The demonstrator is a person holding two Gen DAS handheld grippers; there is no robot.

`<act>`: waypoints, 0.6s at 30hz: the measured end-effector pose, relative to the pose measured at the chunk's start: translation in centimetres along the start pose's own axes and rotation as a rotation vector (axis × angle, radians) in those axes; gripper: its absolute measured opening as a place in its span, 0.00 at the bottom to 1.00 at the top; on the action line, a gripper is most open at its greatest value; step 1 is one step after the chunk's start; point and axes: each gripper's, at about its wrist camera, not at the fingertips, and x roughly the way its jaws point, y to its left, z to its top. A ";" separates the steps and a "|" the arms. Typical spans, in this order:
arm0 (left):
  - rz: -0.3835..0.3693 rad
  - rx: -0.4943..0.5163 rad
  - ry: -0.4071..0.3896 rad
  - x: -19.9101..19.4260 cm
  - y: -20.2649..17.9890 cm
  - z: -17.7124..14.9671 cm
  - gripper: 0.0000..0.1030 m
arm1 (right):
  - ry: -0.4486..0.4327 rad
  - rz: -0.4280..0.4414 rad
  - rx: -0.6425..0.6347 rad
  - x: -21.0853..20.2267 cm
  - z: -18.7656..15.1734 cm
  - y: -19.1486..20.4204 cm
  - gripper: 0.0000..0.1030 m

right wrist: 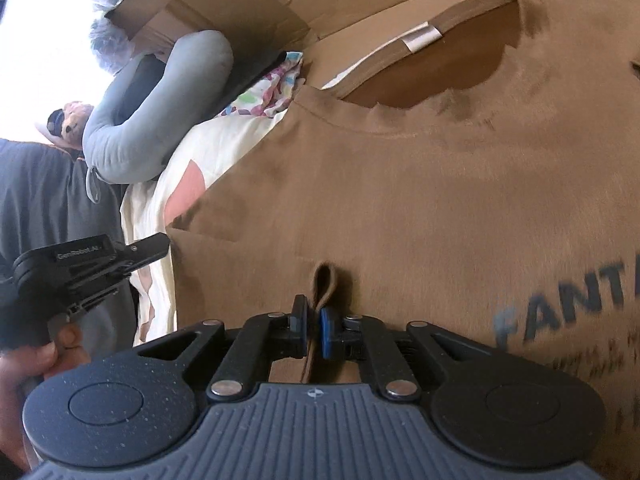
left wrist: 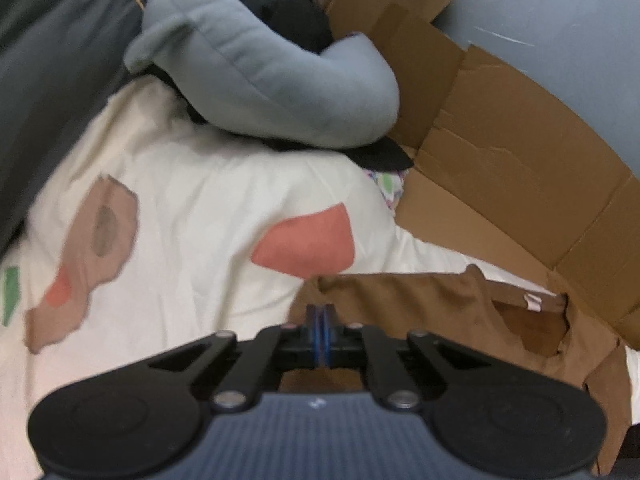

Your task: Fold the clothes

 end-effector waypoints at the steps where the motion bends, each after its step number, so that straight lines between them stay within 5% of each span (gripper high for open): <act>1: 0.006 -0.003 0.004 0.4 0.0 0.0 0.02 | -0.002 0.003 -0.005 0.0 0.2 -0.1 0.09; 14: 0.090 -0.014 0.016 2.7 0.7 0.6 0.02 | -0.082 -0.045 -0.161 -0.3 1.7 1.3 0.02; 18: 0.084 -0.020 0.034 2.7 0.9 1.0 0.03 | -0.097 -0.090 -0.103 -0.7 2.2 0.4 0.05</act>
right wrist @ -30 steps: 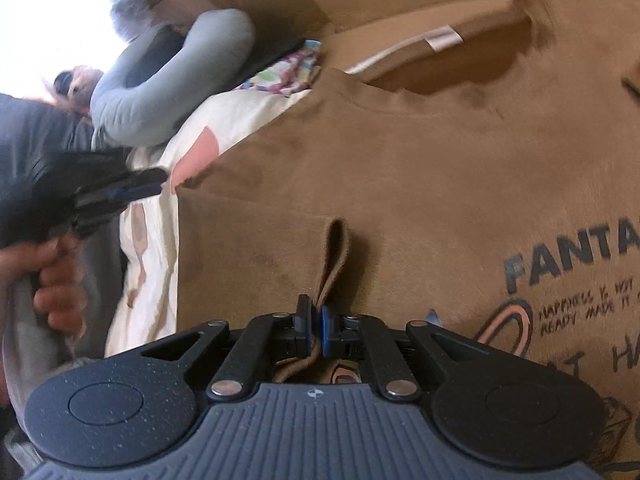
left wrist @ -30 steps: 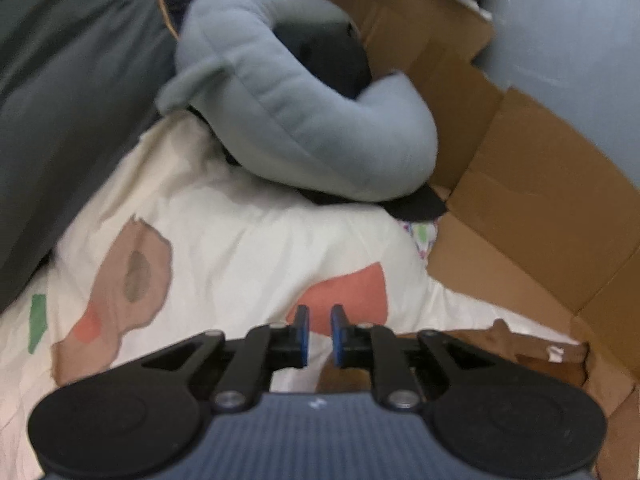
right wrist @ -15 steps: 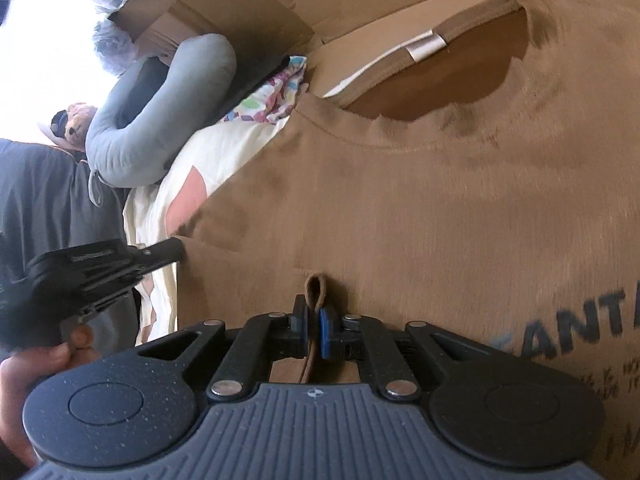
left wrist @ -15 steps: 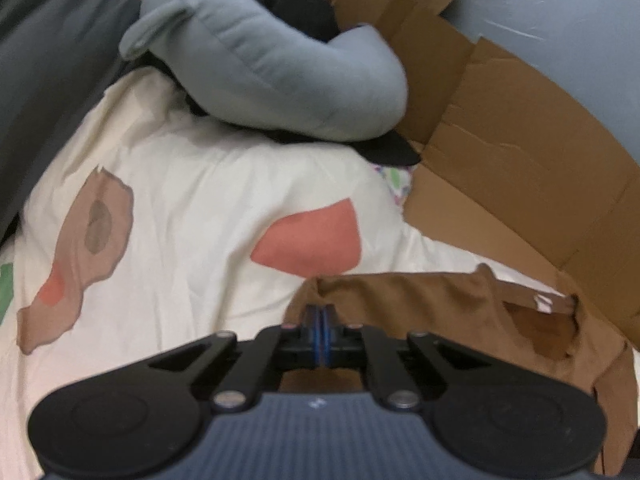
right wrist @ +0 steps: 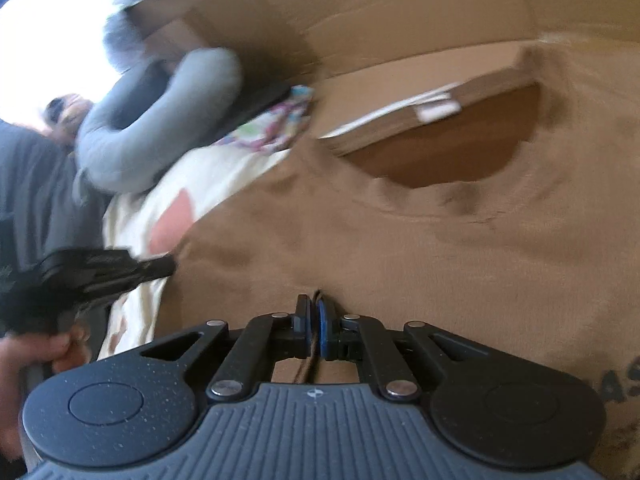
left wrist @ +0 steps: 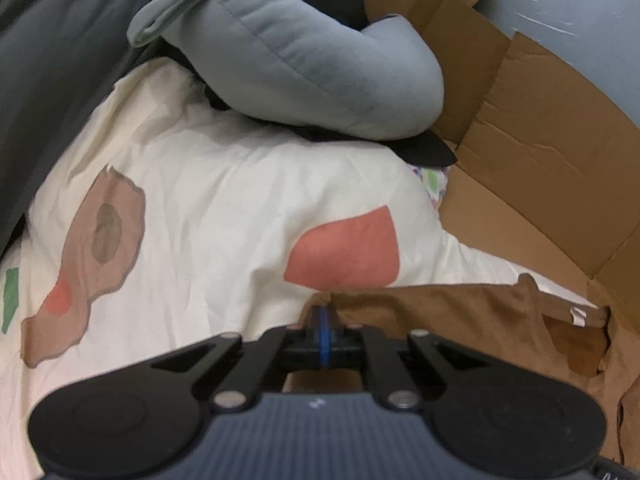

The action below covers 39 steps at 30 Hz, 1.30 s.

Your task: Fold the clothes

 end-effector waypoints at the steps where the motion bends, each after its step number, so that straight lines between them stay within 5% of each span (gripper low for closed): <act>1: 0.003 0.001 0.004 -0.2 -0.1 0.1 0.03 | -0.012 -0.006 0.007 -0.3 -0.1 -0.2 0.05; 8: -0.009 0.056 -0.016 -3.3 -1.2 -0.9 0.06 | -0.013 0.011 0.011 -2.1 -1.4 0.3 0.04; 23: -0.077 0.125 0.076 -7.2 -0.1 -8.2 0.06 | 0.138 0.072 -0.291 -1.5 -5.2 5.8 0.04; 39: -0.022 0.155 0.133 -11.4 2.7 -13.5 0.14 | 0.263 0.053 -0.490 -2.9 -8.8 8.6 0.14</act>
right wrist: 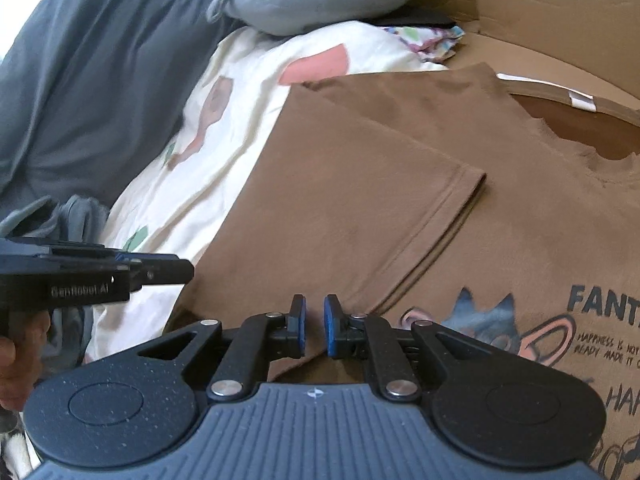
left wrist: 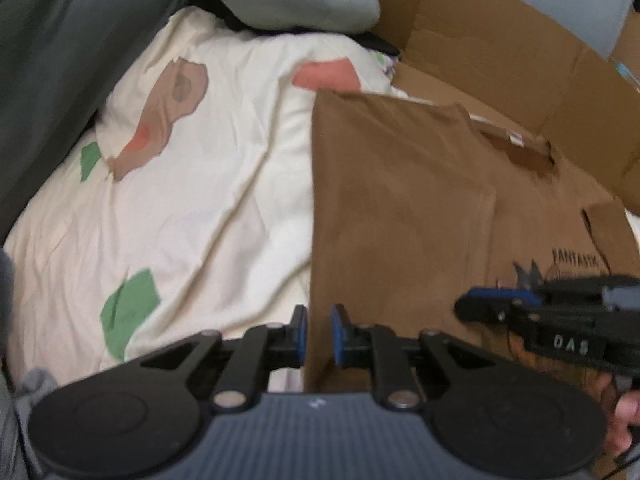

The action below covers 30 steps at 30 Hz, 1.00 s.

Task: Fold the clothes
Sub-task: 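Open the right tool and release the straightened edge, then lift both open tools above the shirt to view the folded shirt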

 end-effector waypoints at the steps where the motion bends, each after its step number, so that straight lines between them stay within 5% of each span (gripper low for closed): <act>1: 0.004 0.002 0.005 -0.1 0.0 -0.4 0.14 | 0.005 -0.001 -0.008 -0.1 -0.3 0.2 0.16; 4: 0.032 0.014 0.016 0.0 0.0 -1.3 0.23 | 0.020 -0.004 -0.030 -0.3 -1.0 0.7 0.18; 6: 0.066 0.045 0.029 0.5 -0.4 -1.8 0.40 | 0.034 -0.014 -0.045 -0.2 -1.3 1.0 0.18; 13: 0.130 0.103 0.026 1.6 -1.0 -2.9 0.34 | 0.088 -0.045 -0.040 -0.3 -1.6 1.0 0.26; 20: 0.084 -0.050 0.012 1.0 0.2 -2.4 0.21 | 0.120 -0.045 -0.041 -2.0 -1.3 0.5 0.29; 30: 0.098 -0.056 0.013 -0.9 0.0 -2.3 0.18 | 0.180 -0.129 0.050 -7.5 -2.3 -6.2 0.29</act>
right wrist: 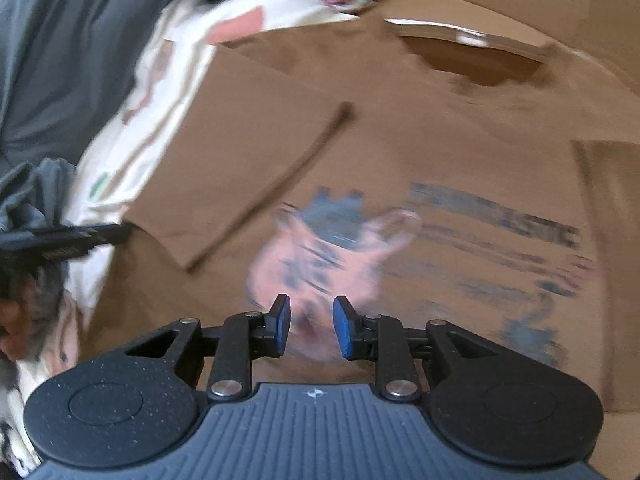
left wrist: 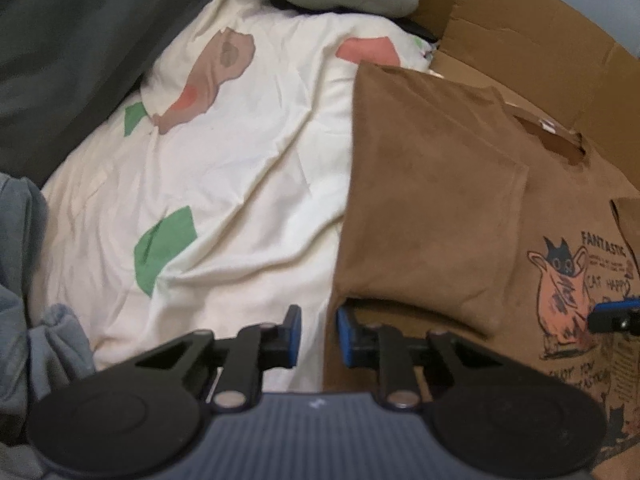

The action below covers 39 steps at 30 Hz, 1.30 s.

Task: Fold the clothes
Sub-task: 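Lift both open tools above the shirt to view the folded shirt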

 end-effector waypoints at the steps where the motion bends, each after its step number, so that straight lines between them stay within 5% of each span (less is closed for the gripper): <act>1: 0.007 0.002 0.000 -0.2 0.0 0.1 0.17 | -0.004 -0.021 -0.009 -0.6 -0.1 -0.5 0.29; 12: -0.051 0.034 -0.073 -0.7 -2.6 2.0 0.15 | -0.059 -0.094 0.133 -4.2 -0.4 -5.8 0.29; 23: 0.051 -0.001 0.047 1.7 -3.6 1.2 0.25 | -0.091 -0.081 0.180 -8.1 -1.1 -7.0 0.29; 30: 0.067 -0.023 0.063 -3.1 -3.5 1.5 0.41 | -0.143 -0.070 0.185 -13.5 -1.3 -6.7 0.29; 39: 0.066 -0.012 0.057 -12.2 -4.2 1.9 0.47 | -0.204 -0.065 0.201 -23.6 -2.3 -7.3 0.29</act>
